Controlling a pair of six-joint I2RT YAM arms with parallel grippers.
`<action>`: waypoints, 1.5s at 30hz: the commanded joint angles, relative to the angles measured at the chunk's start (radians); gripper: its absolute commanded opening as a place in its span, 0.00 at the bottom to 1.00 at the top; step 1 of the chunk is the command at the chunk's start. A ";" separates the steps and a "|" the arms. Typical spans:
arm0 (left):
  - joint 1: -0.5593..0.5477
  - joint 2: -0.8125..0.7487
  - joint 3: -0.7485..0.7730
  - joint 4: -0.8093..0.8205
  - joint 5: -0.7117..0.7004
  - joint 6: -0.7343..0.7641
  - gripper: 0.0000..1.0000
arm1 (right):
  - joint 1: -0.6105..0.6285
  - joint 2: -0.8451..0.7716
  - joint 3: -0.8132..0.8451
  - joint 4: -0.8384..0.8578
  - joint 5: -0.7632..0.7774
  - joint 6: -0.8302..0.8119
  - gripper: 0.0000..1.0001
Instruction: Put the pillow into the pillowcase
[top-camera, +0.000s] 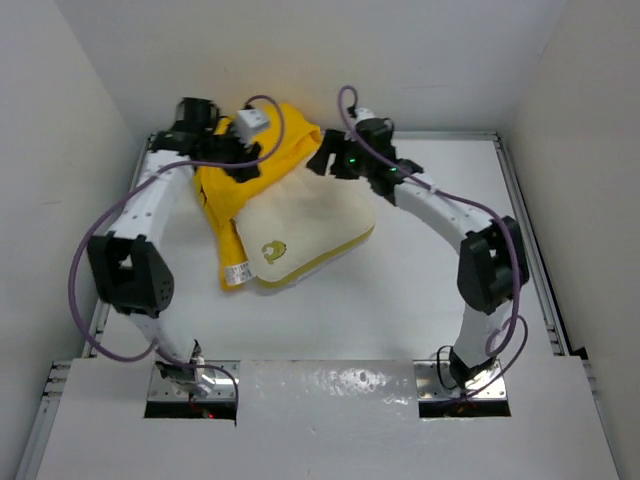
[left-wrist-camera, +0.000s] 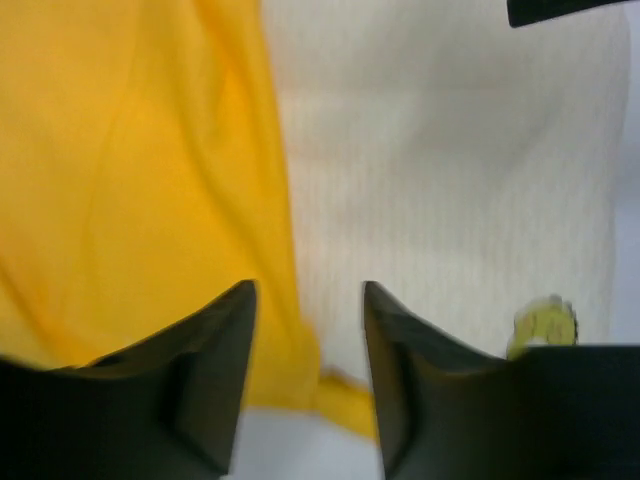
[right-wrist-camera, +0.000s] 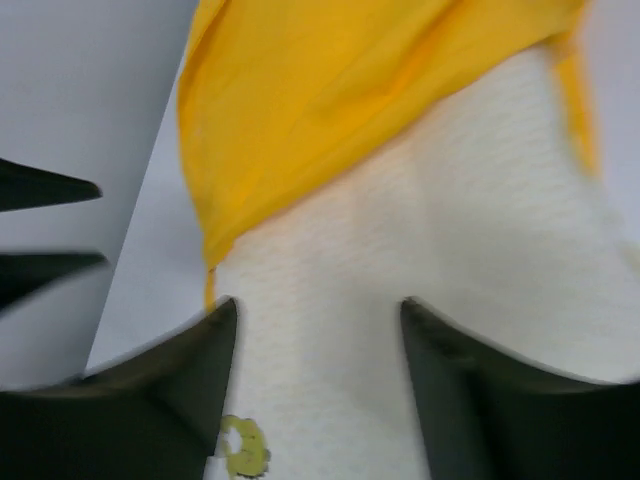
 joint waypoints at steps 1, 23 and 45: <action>-0.176 0.165 0.130 0.309 -0.255 -0.247 0.51 | -0.127 -0.022 -0.064 -0.009 -0.055 -0.036 0.73; -0.302 0.667 0.503 0.439 -0.370 -0.278 0.80 | -0.192 0.427 0.126 0.158 -0.256 0.055 0.37; -0.330 0.690 0.558 0.380 -0.451 -0.163 0.00 | -0.186 0.335 0.026 0.171 -0.244 0.017 0.00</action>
